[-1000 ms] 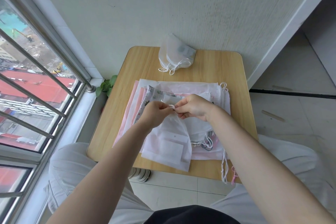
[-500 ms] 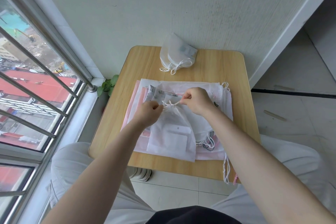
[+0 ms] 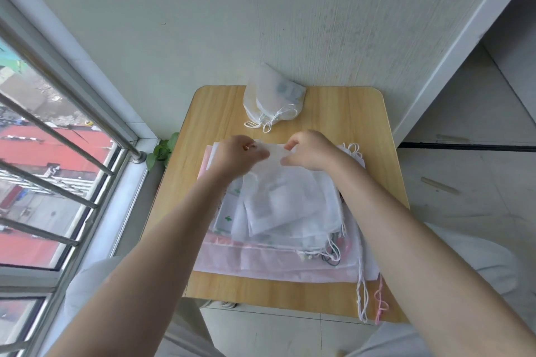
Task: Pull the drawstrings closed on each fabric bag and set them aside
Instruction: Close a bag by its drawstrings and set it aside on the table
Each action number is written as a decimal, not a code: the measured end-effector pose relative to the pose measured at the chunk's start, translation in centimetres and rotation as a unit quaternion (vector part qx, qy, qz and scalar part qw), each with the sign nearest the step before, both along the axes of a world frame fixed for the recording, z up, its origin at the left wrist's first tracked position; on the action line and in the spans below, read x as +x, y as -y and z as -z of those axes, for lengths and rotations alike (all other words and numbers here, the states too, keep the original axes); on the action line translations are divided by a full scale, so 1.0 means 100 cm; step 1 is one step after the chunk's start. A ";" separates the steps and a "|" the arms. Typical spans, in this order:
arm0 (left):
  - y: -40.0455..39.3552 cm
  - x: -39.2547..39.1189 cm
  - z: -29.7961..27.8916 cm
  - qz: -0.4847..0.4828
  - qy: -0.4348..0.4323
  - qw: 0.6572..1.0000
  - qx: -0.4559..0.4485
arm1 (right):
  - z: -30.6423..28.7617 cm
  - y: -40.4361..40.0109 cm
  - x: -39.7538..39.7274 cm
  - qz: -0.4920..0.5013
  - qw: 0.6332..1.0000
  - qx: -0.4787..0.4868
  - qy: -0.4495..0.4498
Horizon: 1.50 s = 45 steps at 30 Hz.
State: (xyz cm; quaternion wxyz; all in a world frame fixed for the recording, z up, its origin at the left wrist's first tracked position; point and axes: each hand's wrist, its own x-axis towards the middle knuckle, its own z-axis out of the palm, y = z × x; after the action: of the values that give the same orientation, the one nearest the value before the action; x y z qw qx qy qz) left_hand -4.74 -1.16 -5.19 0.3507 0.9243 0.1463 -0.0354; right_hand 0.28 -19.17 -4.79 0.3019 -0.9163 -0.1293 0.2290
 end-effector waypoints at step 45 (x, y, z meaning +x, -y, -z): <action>0.036 0.026 0.044 0.233 -0.110 0.961 0.100 | -0.015 -0.015 0.053 -0.188 0.942 -0.274 -0.039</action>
State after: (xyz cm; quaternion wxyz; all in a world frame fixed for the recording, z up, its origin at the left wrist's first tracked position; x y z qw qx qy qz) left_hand -2.11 -4.77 -9.54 0.2204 0.9536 -0.0322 -0.2027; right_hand 5.58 -17.65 -3.29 -0.0045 -0.9130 -0.2193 0.3440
